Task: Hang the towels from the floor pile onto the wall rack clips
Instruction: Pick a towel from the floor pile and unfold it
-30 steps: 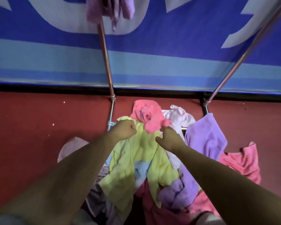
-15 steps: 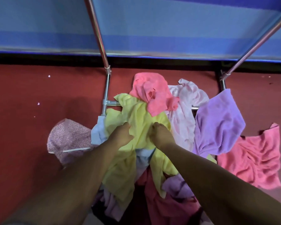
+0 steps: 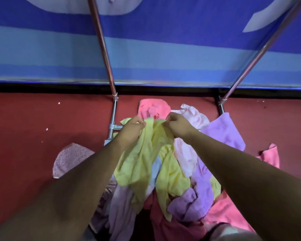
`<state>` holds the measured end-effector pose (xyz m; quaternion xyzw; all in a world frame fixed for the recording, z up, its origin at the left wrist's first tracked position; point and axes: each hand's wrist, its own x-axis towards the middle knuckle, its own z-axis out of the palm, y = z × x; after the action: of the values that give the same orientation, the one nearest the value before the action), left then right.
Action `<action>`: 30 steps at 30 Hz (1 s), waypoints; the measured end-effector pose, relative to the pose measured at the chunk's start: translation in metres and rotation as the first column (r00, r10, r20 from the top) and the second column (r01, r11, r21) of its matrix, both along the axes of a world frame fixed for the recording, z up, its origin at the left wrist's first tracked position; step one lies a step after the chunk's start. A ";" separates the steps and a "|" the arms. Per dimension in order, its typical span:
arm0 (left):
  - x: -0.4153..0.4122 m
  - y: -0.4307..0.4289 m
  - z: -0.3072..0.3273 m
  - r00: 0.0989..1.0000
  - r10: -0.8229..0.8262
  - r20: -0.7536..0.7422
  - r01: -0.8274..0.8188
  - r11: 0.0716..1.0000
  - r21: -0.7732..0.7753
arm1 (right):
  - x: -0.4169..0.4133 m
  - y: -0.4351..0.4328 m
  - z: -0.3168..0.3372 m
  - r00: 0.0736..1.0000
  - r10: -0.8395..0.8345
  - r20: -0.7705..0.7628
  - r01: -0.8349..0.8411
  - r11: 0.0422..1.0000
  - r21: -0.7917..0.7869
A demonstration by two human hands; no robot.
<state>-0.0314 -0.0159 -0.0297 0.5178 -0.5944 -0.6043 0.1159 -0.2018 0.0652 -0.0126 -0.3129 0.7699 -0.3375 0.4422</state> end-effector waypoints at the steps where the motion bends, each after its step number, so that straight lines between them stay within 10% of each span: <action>1: -0.003 -0.002 0.018 0.998 0.027 -0.051 -0.027 1.000 0.002 | -0.002 -0.001 0.016 1.000 -0.027 -0.008 0.026 0.999 -0.040; 8: -0.009 -0.003 0.147 0.929 0.163 -0.331 -0.198 0.977 -0.074 | -0.004 0.020 0.145 0.993 -0.097 -0.069 0.076 0.963 -0.259; 24: 0.037 0.074 0.263 0.831 -0.288 -0.476 0.204 0.954 -0.220 | 0.018 0.098 0.220 0.984 0.176 0.007 -0.161 0.915 -0.371; 30: 0.038 0.072 0.273 0.793 -0.582 -0.181 0.458 0.765 -0.453 | 0.021 0.099 0.239 0.893 0.441 0.084 -0.370 0.829 -0.420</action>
<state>0.0064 0.0566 0.2433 0.1946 -0.7965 -0.5568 0.1329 -0.1804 0.1642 0.2259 -0.5206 0.5591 -0.4096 0.4986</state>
